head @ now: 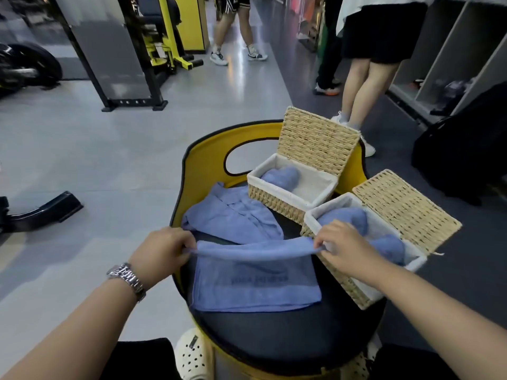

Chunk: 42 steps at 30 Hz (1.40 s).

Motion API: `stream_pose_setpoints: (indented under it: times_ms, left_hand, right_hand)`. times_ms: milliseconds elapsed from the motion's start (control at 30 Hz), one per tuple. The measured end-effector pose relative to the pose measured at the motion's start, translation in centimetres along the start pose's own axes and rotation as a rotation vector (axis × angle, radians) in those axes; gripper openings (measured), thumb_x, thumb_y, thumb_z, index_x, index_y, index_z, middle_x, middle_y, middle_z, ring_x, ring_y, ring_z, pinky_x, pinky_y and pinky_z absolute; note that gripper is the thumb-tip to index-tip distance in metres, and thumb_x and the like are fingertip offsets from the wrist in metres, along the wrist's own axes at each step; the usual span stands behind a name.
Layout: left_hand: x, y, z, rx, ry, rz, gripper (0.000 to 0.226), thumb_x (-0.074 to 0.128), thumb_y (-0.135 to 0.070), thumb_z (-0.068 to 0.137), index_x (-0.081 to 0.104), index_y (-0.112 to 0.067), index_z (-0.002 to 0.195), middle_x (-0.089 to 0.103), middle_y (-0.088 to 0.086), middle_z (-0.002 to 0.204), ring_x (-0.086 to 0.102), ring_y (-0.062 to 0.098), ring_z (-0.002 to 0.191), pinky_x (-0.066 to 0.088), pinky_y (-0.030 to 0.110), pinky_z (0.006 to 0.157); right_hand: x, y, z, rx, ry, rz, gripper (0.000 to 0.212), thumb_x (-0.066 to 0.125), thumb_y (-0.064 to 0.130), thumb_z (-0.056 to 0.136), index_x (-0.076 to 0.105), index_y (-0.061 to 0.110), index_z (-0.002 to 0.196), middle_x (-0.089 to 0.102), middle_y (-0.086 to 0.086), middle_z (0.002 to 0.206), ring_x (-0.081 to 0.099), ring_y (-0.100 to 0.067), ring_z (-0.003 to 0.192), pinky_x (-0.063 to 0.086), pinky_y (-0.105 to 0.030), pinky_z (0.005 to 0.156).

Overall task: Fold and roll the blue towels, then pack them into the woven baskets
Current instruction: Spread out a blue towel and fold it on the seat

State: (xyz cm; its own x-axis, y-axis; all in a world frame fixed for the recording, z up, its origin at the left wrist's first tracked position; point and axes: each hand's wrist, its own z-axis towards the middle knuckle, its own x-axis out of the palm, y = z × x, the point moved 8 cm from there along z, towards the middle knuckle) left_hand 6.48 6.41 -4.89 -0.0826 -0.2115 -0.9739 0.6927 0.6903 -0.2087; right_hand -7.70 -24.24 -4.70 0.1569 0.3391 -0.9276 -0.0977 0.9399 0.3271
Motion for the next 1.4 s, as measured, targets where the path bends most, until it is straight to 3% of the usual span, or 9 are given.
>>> stream_pose_setpoints:
  times_ms: [233, 400, 567, 700, 833, 1000, 1167, 1300, 1400]
  left_hand:
    - [6.1, -1.4, -2.0, 0.152, 0.258, 0.118, 0.016, 0.062, -0.028, 0.065, 0.059, -0.033, 0.08, 0.052, -0.021, 0.067, 0.06, 0.015, 0.076, 0.039, 0.026, 0.065]
    - [9.0, -2.4, -2.8, 0.084, 0.465, 0.331, 0.023, 0.054, -0.024, 0.08, 0.063, -0.03, 0.1, 0.065, -0.01, 0.104, 0.054, 0.016, 0.102, 0.034, 0.026, 0.08]
    - [10.8, -1.8, -3.9, -0.06, 0.62, 0.251, 0.024, 0.059, -0.038, 0.08, 0.067, -0.024, 0.098, 0.067, -0.006, 0.099, 0.058, 0.02, 0.095, 0.045, 0.025, 0.077]
    - [10.0, -0.7, -3.5, -0.272, 0.521, 0.219, 0.021, 0.045, -0.019, 0.091, 0.064, -0.012, 0.093, 0.065, 0.008, 0.095, 0.061, 0.027, 0.088, 0.046, 0.031, 0.074]
    - [10.5, -0.7, -4.7, -0.369, 0.497, 0.185, 0.024, 0.044, -0.036, 0.092, 0.057, -0.017, 0.097, 0.065, 0.005, 0.109, 0.062, 0.025, 0.101, 0.045, 0.029, 0.074]
    - [11.5, -0.9, -5.4, -0.46, 0.487, 0.091, 0.036, 0.048, -0.043, 0.091, 0.044, -0.013, 0.11, 0.065, 0.007, 0.111, 0.063, 0.028, 0.101, 0.048, 0.034, 0.079]
    - [11.2, 0.0, -5.8, -0.627, 0.478, -0.035, 0.051, 0.059, -0.048, 0.086, 0.034, -0.009, 0.106, 0.065, 0.007, 0.102, 0.066, 0.028, 0.095, 0.049, 0.035, 0.074]
    - [9.8, -0.6, -5.1, -0.593, 0.371, -0.102, 0.03, 0.061, -0.046, 0.078, 0.046, -0.021, 0.077, 0.058, -0.004, 0.078, 0.06, 0.018, 0.075, 0.038, 0.025, 0.055]
    - [7.7, -3.0, -3.6, -0.525, 0.153, -0.217, 0.025, 0.058, -0.035, 0.076, 0.042, -0.019, 0.063, 0.054, -0.002, 0.065, 0.051, 0.015, 0.059, 0.031, 0.023, 0.047]
  right_hand:
    - [6.2, 0.1, -3.2, -0.084, 0.311, -0.125, 0.019, 0.053, 0.009, 0.064, 0.055, 0.028, 0.07, 0.051, 0.014, 0.072, 0.046, -0.015, 0.082, 0.025, -0.021, 0.071]
    - [9.1, 1.1, -4.1, -0.102, 0.445, -0.249, 0.021, 0.048, 0.008, 0.071, 0.059, 0.024, 0.079, 0.053, 0.008, 0.081, 0.046, -0.02, 0.091, 0.03, -0.029, 0.074]
    - [9.3, 2.4, -3.9, -0.124, 0.494, -0.349, 0.009, 0.052, 0.022, 0.073, 0.061, 0.022, 0.071, 0.059, 0.005, 0.075, 0.049, -0.02, 0.085, 0.03, -0.03, 0.072]
    - [8.5, 3.5, -2.8, -0.189, 0.362, -0.421, 0.012, 0.066, 0.03, 0.059, 0.055, 0.029, 0.055, 0.051, 0.01, 0.055, 0.052, -0.013, 0.062, 0.037, -0.026, 0.056]
    - [10.0, 3.5, -3.2, -0.211, 0.414, -0.452, 0.011, 0.065, 0.029, 0.066, 0.058, 0.025, 0.059, 0.056, 0.007, 0.059, 0.053, -0.016, 0.065, 0.04, -0.03, 0.06]
    - [7.7, 5.9, -0.8, -0.22, 0.208, -0.425, 0.017, 0.075, 0.032, 0.062, 0.06, 0.029, 0.056, 0.053, 0.012, 0.055, 0.053, -0.013, 0.062, 0.049, -0.03, 0.06]
    - [7.9, 8.9, 0.4, -0.277, 0.137, -0.421, 0.02, 0.081, 0.033, 0.056, 0.061, 0.031, 0.056, 0.052, 0.013, 0.054, 0.052, -0.012, 0.062, 0.03, -0.027, 0.067]
    - [7.8, 10.0, 1.3, -0.239, 0.129, -0.394, 0.019, 0.081, 0.035, 0.06, 0.063, 0.029, 0.056, 0.055, 0.014, 0.054, 0.053, -0.013, 0.064, 0.022, -0.027, 0.068]
    - [7.5, 10.4, 1.7, -0.201, 0.119, -0.287, 0.011, 0.065, 0.036, 0.082, 0.071, 0.026, 0.085, 0.067, 0.01, 0.079, 0.055, -0.018, 0.087, 0.019, -0.027, 0.076]
